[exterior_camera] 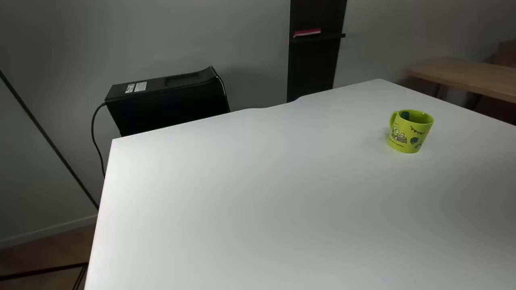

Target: Pick up the marker from the cup and place it on the table

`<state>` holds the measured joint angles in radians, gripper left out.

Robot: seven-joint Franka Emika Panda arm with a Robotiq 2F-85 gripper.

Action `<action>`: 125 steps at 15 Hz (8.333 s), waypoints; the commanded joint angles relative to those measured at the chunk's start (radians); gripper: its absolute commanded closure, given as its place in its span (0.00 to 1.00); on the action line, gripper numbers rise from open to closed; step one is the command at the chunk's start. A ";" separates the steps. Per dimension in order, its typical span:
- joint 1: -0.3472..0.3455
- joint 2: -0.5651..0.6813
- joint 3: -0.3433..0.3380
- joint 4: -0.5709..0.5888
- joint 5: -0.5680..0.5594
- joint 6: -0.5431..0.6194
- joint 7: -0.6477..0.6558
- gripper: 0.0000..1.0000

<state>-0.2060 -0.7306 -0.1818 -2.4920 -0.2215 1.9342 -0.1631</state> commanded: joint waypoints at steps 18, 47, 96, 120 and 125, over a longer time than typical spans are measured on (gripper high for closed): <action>0.185 0.051 -0.042 -0.149 0.089 -0.021 -0.326 0.00; 0.291 0.862 0.210 -0.054 -0.191 0.577 -0.309 0.00; 0.085 1.154 0.127 0.574 -0.184 0.395 -0.567 0.00; 0.166 1.377 0.136 0.784 -0.191 0.250 -0.494 0.00; 0.160 1.382 0.129 0.787 -0.197 0.239 -0.489 0.00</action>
<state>-0.0470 0.6299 -0.0471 -1.7423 -0.3987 2.1996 -0.6873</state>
